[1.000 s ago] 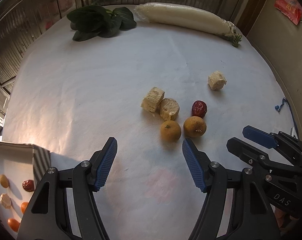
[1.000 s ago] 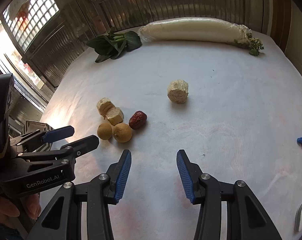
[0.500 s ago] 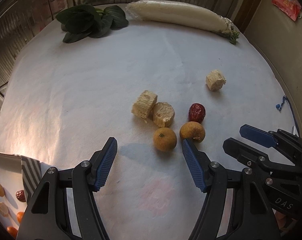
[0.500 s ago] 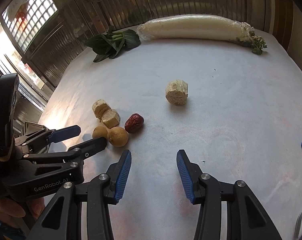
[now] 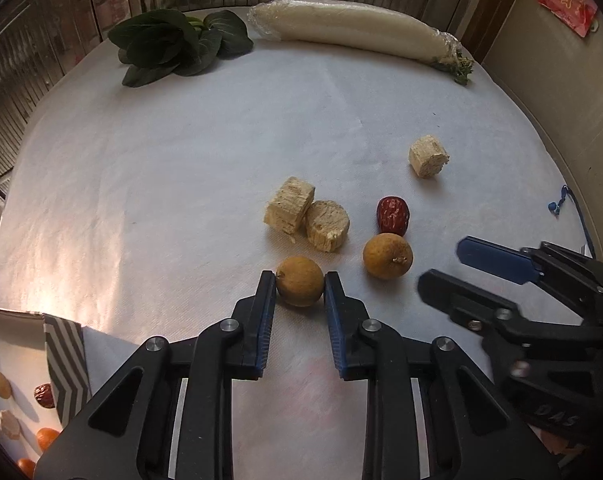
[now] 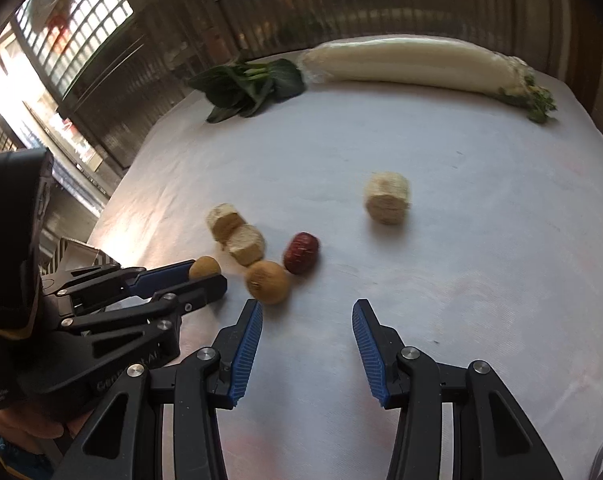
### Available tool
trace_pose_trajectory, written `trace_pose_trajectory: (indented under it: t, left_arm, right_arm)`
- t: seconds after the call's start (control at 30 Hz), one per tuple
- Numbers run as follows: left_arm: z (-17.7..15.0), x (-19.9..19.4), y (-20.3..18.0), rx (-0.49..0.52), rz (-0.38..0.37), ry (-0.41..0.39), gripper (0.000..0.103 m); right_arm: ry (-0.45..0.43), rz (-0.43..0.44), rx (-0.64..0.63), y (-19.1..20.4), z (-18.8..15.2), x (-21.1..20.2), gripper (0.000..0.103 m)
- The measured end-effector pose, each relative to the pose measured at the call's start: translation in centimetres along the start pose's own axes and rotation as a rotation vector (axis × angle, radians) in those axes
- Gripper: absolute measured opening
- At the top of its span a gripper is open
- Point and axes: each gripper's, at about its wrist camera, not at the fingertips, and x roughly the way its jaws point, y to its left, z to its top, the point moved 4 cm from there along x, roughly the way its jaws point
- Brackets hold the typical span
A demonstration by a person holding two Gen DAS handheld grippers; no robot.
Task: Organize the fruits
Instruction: 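Grasp a longan with the left tool while the right tool grasps another longan, then carry both longans into the tray and release them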
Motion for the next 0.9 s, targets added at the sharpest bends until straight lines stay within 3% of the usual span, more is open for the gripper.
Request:
trace_pose_trajectory:
  t: [0.27, 0.4, 0.5, 0.9]
  left_arm:
    - [-0.5, -0.8, 1.4, -0.021, 0.065, -0.001, 0.024]
    - [-0.9, -1.0, 2.1, -0.030, 0.089, 0.000, 0.024]
    - [-1.1, -1.1, 2.4, -0.036, 0.103, 0.002, 0.024]
    - [-2.4, -4.3, 3.0, -0.059, 0.135, -0.044, 0.024]
  right_arm:
    - [0.021, 0.027, -0.038, 1.4, 1.1, 1.8, 0.045]
    - [0.053, 0.050, -0.041, 1.8, 1.1, 2.8, 0.029]
    - [0.048, 0.031, -0.059, 2.1, 1.1, 3.0, 0.027]
    - [-0.006, 0.014, -0.075, 2.8, -0.7, -1.7, 0.027]
